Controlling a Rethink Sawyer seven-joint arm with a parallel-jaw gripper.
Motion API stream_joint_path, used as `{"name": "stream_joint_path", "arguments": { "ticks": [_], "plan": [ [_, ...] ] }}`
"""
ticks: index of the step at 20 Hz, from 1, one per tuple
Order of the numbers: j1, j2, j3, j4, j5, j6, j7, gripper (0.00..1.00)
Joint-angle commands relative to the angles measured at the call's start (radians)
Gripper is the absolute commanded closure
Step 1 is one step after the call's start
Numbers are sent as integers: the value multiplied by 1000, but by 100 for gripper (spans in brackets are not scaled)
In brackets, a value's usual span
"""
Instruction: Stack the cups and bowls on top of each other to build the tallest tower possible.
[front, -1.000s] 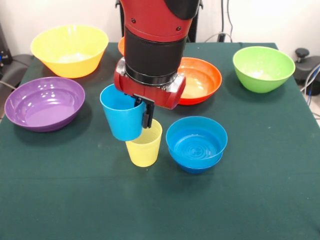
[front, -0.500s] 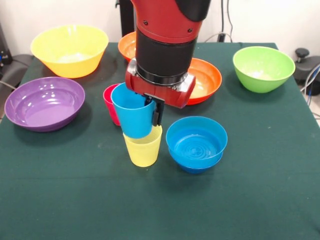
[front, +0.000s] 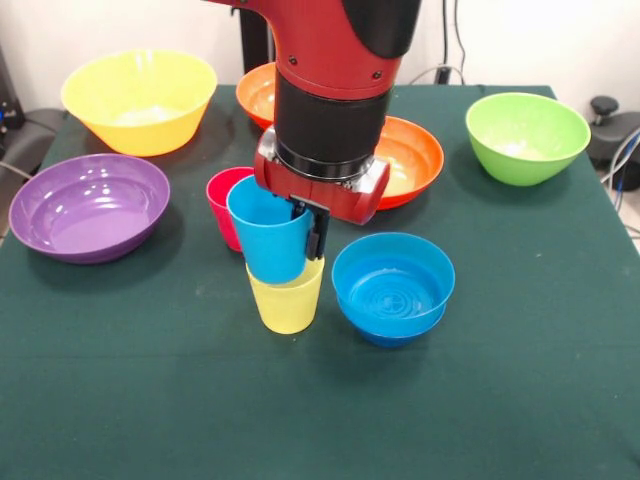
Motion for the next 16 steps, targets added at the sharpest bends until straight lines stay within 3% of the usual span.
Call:
{"name": "stream_joint_path", "arguments": {
  "ticks": [1, 16],
  "plan": [
    [32, 52, 18, 112, 22, -88, 202, 100],
    [58, 73, -22, 134, 78, -130, 199, 100]
  ]
}}
